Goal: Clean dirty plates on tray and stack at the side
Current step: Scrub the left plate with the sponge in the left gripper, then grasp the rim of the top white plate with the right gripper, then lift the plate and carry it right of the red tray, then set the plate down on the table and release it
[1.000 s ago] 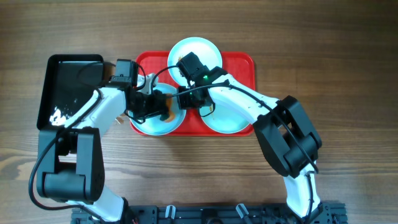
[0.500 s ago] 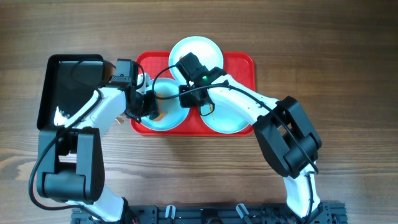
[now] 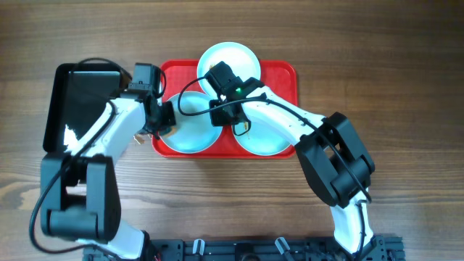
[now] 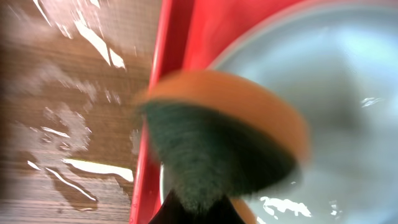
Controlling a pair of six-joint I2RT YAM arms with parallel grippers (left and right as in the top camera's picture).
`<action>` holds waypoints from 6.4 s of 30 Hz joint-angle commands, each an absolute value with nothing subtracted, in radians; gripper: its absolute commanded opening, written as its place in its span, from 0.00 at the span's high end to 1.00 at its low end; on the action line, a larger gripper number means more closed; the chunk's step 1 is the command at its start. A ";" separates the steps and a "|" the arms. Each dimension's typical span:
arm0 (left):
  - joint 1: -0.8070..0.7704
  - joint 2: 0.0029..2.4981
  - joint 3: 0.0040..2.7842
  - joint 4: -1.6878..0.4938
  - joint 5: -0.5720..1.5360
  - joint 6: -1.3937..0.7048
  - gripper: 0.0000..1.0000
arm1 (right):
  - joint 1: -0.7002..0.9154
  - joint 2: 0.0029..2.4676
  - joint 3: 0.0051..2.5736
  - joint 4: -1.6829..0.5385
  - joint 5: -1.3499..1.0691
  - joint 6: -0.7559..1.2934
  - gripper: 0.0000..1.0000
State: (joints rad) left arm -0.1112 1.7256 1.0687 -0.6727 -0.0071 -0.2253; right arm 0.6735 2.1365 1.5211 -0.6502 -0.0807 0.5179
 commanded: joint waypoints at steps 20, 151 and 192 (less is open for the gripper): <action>-0.205 1.905 1.093 -0.577 0.181 -0.297 0.96 | 0.669 2.152 1.513 -0.675 -0.050 0.498 0.96; 0.091 1.374 1.157 -0.754 0.080 -0.397 0.96 | -0.008 1.604 1.380 -0.702 -0.507 0.206 0.02; 0.026 1.452 1.157 -0.715 0.382 -0.239 0.96 | 0.453 2.164 1.562 -0.401 -0.375 0.396 0.96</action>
State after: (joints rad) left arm 0.0326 1.4403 1.1549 -0.7254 0.3180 -0.2554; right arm 0.4084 2.1910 1.5295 -0.3904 -0.3260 0.4000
